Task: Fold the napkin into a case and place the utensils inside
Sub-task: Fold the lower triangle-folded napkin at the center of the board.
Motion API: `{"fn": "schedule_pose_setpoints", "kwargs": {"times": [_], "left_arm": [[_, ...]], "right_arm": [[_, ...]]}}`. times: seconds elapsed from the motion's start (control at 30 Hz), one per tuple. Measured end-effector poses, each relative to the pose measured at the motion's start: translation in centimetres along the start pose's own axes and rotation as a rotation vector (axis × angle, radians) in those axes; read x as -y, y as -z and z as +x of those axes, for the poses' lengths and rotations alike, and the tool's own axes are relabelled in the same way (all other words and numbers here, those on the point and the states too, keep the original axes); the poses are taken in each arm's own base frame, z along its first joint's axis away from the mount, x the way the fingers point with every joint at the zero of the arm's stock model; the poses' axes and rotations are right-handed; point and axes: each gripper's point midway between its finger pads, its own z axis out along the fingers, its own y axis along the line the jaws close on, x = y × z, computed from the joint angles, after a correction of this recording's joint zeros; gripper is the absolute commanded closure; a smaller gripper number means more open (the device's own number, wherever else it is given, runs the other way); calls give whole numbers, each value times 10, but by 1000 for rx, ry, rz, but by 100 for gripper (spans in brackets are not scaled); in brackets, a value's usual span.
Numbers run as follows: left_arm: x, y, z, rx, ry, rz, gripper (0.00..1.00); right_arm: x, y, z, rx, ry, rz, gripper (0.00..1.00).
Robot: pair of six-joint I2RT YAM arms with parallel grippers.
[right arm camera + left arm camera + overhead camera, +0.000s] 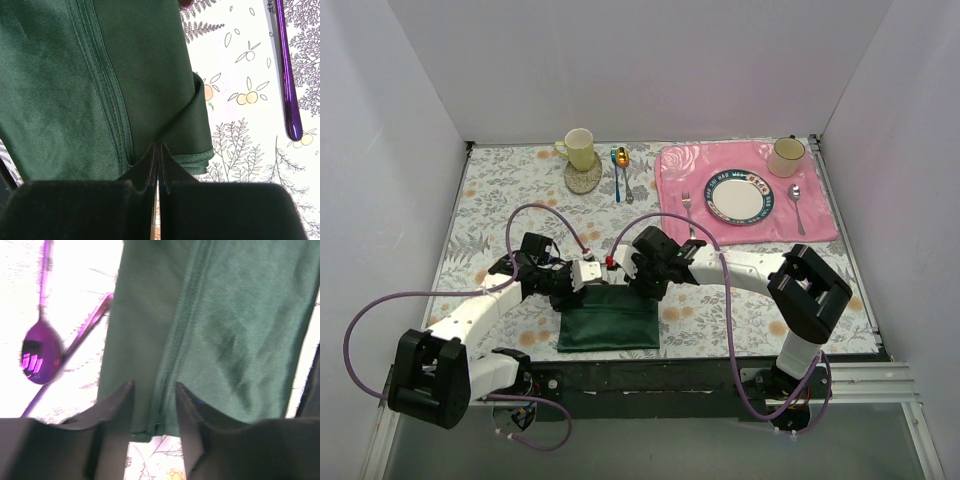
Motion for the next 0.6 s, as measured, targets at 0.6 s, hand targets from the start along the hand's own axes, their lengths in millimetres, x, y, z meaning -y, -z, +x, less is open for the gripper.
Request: {"fn": "schedule_pose_setpoints", "kwargs": {"times": [0.6], "left_arm": [[-3, -9, 20, -42, -101, -15, 66]], "right_arm": [[1, -1, 2, -7, 34, -2, 88]]}}
